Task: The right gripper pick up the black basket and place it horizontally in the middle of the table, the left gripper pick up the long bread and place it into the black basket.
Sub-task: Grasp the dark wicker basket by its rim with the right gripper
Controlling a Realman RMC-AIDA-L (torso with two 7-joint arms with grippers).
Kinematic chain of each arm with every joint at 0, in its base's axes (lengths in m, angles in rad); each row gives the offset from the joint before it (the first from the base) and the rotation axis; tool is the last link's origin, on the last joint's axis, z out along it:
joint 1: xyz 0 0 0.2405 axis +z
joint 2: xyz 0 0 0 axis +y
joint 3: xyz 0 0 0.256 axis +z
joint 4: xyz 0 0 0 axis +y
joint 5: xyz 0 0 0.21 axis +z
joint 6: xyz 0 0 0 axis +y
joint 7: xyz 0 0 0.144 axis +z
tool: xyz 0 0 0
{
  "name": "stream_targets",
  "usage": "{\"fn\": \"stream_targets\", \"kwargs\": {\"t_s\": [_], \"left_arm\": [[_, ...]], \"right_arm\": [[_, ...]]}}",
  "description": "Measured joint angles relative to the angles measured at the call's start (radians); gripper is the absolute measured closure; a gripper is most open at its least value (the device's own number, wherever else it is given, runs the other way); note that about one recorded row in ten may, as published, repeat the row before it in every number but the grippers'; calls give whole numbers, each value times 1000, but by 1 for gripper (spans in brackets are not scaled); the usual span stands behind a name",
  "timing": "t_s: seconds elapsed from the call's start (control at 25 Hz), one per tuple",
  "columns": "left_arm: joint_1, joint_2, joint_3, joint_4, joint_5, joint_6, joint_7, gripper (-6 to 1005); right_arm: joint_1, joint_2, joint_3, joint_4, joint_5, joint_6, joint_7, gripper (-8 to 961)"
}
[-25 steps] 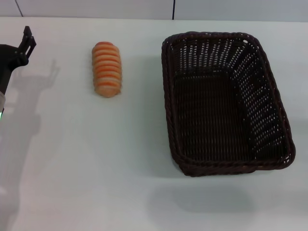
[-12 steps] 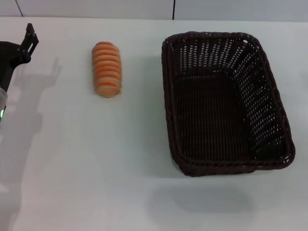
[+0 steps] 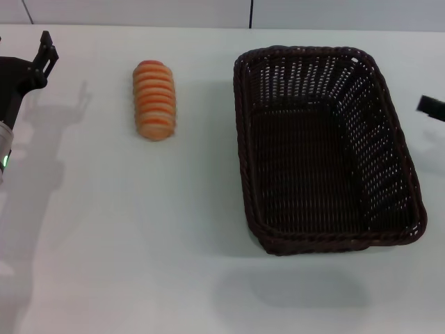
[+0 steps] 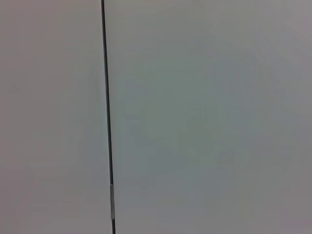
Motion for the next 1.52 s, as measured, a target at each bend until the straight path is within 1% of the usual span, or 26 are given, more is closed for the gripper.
{"fn": "stream_targets", "kwargs": {"t_s": [0.32,0.36,0.4,0.52,0.56,0.68,0.88,1.08,1.28,1.44,1.52], "left_arm": [[0,0,0,2,0,-1,0,150],[0,1,0,3,0,-1,0,151],[0,1,0,3,0,-1,0,151],[0,2,0,3,0,-2,0,151],[0,2,0,3,0,-1,0,151],[0,3,0,1,0,-1,0,151],[0,3,-1,-1,0,-1,0,151],[-2,3,-2,-3,0,-1,0,151],[-10,3,-2,3,0,-1,0,150],[-10,2,-2,2,0,-1,0,150],[-11,2,-2,1,0,-1,0,150]], "right_arm": [[73,0,-16,69,-26,-34,0,114],[95,0,-23,100,-34,-40,0,114],[95,0,-23,100,-34,-40,0,114],[130,-1,-26,147,-56,-45,0,114],[151,-1,-26,170,-83,-47,1,114],[166,-1,-26,183,-102,-52,11,114],[164,0,-38,179,-104,-46,-11,113],[168,2,-41,180,-98,-41,-38,274],[194,-1,-41,205,-103,-49,-53,515],[198,-4,-46,186,-104,-72,-68,606],[196,-5,-47,149,-108,-114,-83,651]]}}
